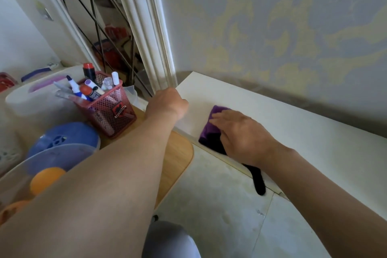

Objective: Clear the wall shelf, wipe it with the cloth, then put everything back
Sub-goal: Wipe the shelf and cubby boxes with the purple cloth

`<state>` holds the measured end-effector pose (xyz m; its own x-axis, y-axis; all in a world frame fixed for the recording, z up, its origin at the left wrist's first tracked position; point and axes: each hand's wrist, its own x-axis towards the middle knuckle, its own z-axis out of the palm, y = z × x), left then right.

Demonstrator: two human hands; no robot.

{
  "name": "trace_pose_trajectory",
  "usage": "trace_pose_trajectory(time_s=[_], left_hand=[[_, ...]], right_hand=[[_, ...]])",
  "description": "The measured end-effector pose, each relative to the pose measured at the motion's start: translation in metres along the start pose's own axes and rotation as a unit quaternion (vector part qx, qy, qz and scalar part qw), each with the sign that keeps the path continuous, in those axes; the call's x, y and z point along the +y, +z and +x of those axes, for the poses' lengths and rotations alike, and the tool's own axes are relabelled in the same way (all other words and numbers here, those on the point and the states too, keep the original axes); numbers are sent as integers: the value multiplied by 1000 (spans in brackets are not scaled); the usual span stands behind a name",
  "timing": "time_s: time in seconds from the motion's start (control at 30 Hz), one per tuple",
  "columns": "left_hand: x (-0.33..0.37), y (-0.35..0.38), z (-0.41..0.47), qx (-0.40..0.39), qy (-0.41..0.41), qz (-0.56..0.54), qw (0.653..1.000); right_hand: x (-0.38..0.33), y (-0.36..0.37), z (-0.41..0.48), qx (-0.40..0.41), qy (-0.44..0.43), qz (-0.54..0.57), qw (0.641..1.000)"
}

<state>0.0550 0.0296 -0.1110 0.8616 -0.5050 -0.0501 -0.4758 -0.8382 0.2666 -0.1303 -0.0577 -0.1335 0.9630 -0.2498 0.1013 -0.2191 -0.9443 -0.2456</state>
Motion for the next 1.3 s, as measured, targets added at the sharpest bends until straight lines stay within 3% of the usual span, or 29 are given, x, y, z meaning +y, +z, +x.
trace_pose_trajectory(time_s=[0.1,0.27,0.5,0.6,0.73,0.93,1.07,1.17,1.3], left_hand=[[1,2,2,5,4,4,1000],[1,4,1,-5,13,14,1000],[0,6,2,-6,16,16,1000],[-1,5,1,-13,24,19,999],[-2,4,1,-14,26,17,999],[-3,6,3,-8,23,18,1000],[-4,7,1,-7,29,19,999],[-3,7,1,-7,27,18,999],[-1,8,1,-7,21,3,1000]], right_hand=[[1,10,-28,32,-45,-12,998],[-3,6,9,12,12,-23,1000],[-4,6,-17,31,5,-41,999],[-3,0,15,-34,73,-40,996],[9,7,10,-50,94,-55,993],[65,-1,-95,64,216,-51,973],[109,-14,-161,92,363,-83,924],[114,-13,-175,71,414,-123,899],[60,3,-119,83,277,-148,946]])
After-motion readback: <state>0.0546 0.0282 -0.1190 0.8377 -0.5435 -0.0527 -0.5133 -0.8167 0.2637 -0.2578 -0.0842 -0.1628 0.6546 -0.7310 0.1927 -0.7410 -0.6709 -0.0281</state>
